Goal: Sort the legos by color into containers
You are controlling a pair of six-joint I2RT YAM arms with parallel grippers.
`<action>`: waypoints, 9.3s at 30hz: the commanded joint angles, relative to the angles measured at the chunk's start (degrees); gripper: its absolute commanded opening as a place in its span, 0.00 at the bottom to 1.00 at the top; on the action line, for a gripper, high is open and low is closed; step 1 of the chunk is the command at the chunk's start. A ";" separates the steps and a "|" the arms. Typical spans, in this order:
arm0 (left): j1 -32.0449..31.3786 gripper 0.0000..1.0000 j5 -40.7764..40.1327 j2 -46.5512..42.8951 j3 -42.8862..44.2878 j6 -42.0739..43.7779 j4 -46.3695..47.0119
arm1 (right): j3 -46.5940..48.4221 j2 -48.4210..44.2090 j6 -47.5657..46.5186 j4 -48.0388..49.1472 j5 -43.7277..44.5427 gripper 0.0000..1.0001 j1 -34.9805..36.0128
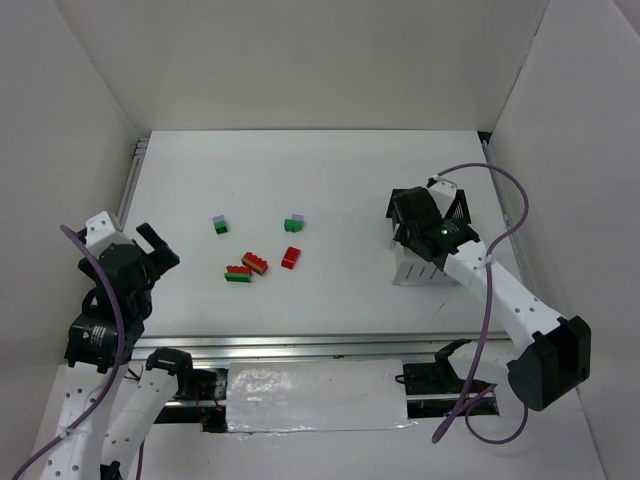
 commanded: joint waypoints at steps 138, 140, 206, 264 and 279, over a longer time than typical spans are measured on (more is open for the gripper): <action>-34.14 0.25 50.39 39.36 -4.64 -21.91 66.08 | -2.84 -8.07 1.91 16.74 1.13 0.00 35.07; -34.14 0.10 52.23 40.15 -4.81 -22.09 67.83 | -1.97 -7.54 2.26 15.95 1.75 0.00 35.15; -33.17 0.00 43.99 16.44 -5.97 3.58 48.17 | -13.30 -24.16 2.96 10.15 1.39 0.00 -5.96; -42.22 0.09 59.44 88.49 45.36 6.93 74.16 | 2.43 -39.88 -3.45 0.22 -19.34 1.00 -22.32; -42.57 1.00 52.77 90.61 44.31 6.83 73.65 | 0.41 -41.11 -4.77 1.80 -21.63 1.00 -22.24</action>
